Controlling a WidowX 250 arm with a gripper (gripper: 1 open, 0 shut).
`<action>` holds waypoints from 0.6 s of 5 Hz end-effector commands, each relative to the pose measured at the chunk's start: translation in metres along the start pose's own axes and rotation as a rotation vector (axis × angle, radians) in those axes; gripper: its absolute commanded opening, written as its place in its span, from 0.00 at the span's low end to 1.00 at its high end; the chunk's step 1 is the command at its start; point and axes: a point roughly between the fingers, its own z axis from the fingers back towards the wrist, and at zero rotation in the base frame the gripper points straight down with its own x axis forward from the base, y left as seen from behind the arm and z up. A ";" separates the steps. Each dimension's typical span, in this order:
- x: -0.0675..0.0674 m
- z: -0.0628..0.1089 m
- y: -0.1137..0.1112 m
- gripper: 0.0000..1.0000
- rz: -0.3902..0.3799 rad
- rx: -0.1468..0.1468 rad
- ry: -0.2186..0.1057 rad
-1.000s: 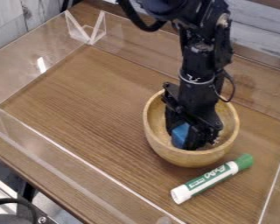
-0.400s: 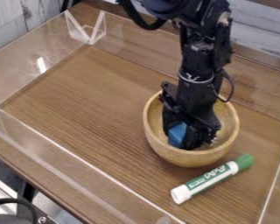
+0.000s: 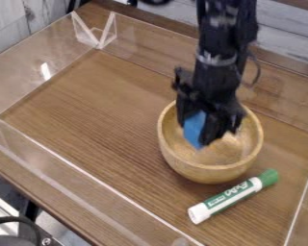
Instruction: Remove the blue block from inside the brown bowl and put it on the table
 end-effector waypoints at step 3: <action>-0.020 0.077 0.032 0.00 0.241 0.067 -0.114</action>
